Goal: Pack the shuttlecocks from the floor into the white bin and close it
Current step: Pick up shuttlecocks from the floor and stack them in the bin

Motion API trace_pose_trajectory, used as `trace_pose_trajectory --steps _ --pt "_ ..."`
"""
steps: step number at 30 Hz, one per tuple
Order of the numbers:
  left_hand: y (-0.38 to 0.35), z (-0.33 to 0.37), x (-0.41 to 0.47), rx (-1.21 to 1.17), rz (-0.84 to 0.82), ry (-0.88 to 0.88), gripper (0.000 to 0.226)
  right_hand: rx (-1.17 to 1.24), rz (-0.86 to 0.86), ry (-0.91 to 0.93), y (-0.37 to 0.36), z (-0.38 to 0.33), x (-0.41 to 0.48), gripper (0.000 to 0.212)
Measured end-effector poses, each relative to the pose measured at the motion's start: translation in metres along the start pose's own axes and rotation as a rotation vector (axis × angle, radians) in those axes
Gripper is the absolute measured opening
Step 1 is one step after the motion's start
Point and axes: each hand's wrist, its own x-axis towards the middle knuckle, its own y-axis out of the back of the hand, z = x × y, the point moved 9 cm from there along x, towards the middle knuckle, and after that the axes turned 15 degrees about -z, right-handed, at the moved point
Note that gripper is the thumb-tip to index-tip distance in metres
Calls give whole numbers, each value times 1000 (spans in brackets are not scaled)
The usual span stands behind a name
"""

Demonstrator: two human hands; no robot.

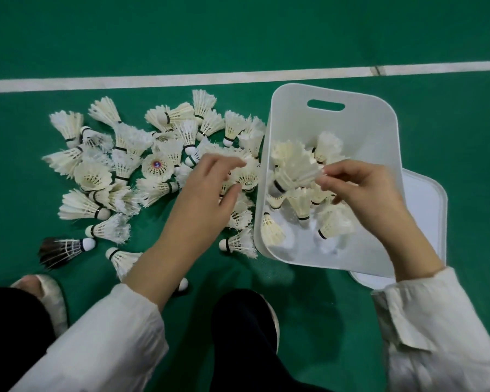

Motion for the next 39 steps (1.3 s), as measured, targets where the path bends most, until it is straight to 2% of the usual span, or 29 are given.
trace_pose_trajectory --steps 4,6,8,13,16,22,25,28,30,32,36,39 --pt "-48 -50 -3 195 -280 180 36 -128 36 -138 17 30 -2 8" --pt "-73 -66 -5 312 -401 222 39 -343 -38 -214 6 47 7 1" --pt "-90 -78 -7 401 -473 256 42 -588 -139 -241 -15 60 19 6" --pt "-103 -94 -7 497 -508 315 45 -1000 -314 -262 -56 84 43 17" --pt "-101 -99 -6 483 -458 304 36 -1108 -387 -285 -67 96 51 24" --pt "-85 -103 -10 292 -301 321 19 -1029 -422 -316 -57 95 44 34" --pt "-70 -100 -15 215 -218 332 18 -919 -338 -301 -43 78 31 38" --pt "-56 -92 -21 156 -163 310 16 -750 -131 -117 -33 24 14 26" --pt "-45 -84 -25 113 -133 293 16 -558 -104 57 -48 -19 -2 21" --pt "-34 -76 -31 85 -106 271 16 -468 -216 190 -82 -49 -10 23" --pt "-11 -68 -48 12 -43 236 13 -610 -505 246 -163 -56 -4 36" --pt "6 -81 -66 -16 -10 255 12 -686 -534 256 -196 -51 3 32"
